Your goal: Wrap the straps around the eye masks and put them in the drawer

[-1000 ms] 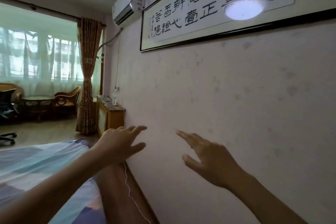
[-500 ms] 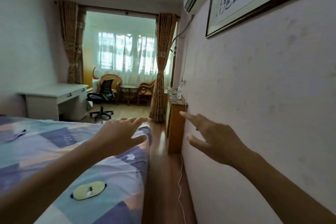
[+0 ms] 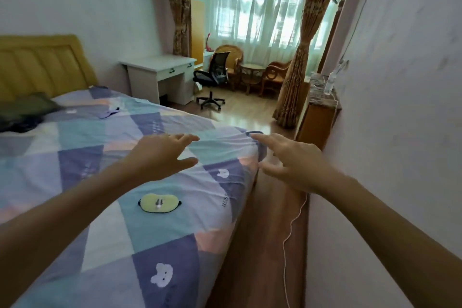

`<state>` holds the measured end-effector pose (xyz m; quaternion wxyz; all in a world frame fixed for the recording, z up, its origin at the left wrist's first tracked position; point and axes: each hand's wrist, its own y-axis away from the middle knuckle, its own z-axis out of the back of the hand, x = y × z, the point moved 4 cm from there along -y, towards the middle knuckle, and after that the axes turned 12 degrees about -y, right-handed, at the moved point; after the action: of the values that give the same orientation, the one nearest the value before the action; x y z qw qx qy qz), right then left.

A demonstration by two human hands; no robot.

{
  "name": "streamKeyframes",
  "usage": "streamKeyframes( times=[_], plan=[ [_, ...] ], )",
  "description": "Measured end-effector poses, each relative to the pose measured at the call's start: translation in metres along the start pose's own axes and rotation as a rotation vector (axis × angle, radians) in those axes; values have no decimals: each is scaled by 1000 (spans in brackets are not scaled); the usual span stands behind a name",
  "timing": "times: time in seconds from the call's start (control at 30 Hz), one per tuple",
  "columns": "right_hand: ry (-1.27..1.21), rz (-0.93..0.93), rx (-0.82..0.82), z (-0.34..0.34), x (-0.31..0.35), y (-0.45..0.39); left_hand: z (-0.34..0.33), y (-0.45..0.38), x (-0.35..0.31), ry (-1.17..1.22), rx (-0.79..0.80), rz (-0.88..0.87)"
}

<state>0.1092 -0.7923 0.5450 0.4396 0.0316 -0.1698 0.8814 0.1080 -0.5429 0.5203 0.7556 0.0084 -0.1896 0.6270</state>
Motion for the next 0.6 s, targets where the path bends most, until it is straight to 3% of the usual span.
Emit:
streamKeyframes(
  times=[0.13, 0.33, 0.6],
  plan=[
    [-81, 160, 99, -46, -46, -71, -38, -27, 5, -2, 148, 162],
    [-142, 407, 265, -117, -59, -169, -97, -51, 32, 6, 314, 335],
    [-211, 544, 544, -289, -65, -292, -278, -91, 80, 175, 538, 577]
  ],
)
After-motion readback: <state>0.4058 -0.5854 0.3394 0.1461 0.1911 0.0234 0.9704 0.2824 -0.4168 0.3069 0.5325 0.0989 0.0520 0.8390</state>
